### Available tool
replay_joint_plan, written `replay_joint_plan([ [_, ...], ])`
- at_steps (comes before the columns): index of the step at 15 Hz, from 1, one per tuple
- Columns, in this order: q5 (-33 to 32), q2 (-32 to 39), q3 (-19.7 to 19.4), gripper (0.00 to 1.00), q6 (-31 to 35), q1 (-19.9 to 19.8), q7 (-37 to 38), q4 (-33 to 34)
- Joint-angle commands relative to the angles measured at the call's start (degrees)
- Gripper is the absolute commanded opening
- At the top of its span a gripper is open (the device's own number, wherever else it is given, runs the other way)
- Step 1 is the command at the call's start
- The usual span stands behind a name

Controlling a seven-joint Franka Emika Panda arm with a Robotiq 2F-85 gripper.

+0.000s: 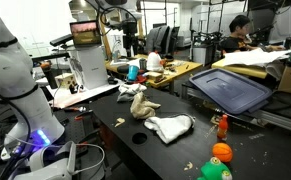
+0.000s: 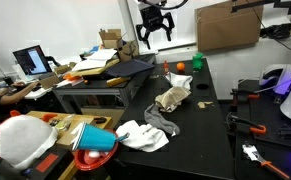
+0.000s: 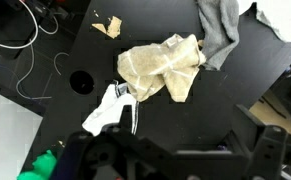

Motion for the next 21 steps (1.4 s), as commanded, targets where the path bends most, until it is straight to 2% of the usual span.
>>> replay_joint_plan([
  [1, 2.71, -0.7, 0.16, 1.0, 0.84, 0.71, -9.78, -2.18],
  [5, 0.72, 2.22, 0.44, 1.0, 0.68, 0.26, -12.3, -2.82],
  [11, -7.07, 9.91, -1.05, 1.0, 3.13, -0.41, -6.92, -2.94],
  [14, -7.07, 13.79, -2.68, 1.0, 1.91, -0.51, -3.64, -2.06],
  [15, -6.17, 14.49, -3.19, 1.0, 2.18, -0.55, -3.91, -2.16],
  [17, -2.23, 12.24, -3.17, 1.0, 5.05, -0.72, -10.41, -4.25],
  [18, -4.97, 14.72, -3.74, 1.0, 3.18, -0.06, -6.77, -2.7],
  [21, -3.28, 14.29, -3.72, 1.0, 4.11, -0.08, -8.88, -2.7],
])
